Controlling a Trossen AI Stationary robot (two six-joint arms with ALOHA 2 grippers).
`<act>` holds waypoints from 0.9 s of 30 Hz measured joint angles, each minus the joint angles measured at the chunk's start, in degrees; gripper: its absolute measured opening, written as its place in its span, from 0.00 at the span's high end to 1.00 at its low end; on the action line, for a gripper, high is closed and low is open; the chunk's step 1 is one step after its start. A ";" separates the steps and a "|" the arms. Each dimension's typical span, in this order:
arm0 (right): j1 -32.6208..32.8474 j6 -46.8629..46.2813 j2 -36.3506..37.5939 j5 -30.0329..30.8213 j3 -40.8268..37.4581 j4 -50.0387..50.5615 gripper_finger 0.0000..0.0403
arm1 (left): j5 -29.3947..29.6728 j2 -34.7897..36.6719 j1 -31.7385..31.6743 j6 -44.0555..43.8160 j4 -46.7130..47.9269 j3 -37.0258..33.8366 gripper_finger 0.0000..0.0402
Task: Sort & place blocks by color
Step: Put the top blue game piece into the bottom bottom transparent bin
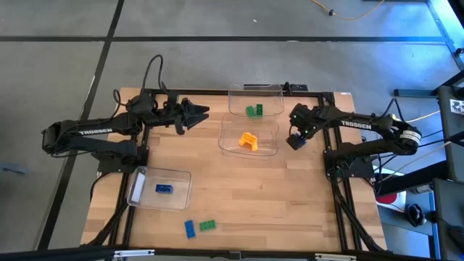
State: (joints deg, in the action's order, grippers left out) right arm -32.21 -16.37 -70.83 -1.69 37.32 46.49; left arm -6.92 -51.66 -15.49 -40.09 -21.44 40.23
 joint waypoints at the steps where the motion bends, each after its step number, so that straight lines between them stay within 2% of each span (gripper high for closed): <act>1: -0.06 -0.48 0.00 0.09 -1.04 -0.05 0.16 | 0.00 0.00 0.00 -0.10 -0.02 0.00 0.34; 4: -0.04 -1.68 -0.02 -0.26 -3.77 -0.44 0.16 | 0.10 -0.01 0.00 -0.07 -0.01 0.02 0.34; 8: 0.28 -5.01 0.00 -2.28 -3.60 -2.93 0.16 | 0.55 0.00 0.00 -0.07 0.00 0.00 0.34; 15: 0.27 -7.42 -0.02 2.46 -4.14 -1.62 0.16 | 0.52 0.00 0.00 -0.01 -0.02 0.00 0.34; 27: 0.29 -13.55 -0.02 2.01 -8.15 -5.50 0.18 | 0.46 0.00 0.00 0.15 -0.02 0.00 0.34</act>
State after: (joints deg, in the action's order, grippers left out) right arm -31.92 -29.92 -70.85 0.32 29.17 40.99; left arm -6.46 -51.66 -15.49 -39.94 -21.45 40.23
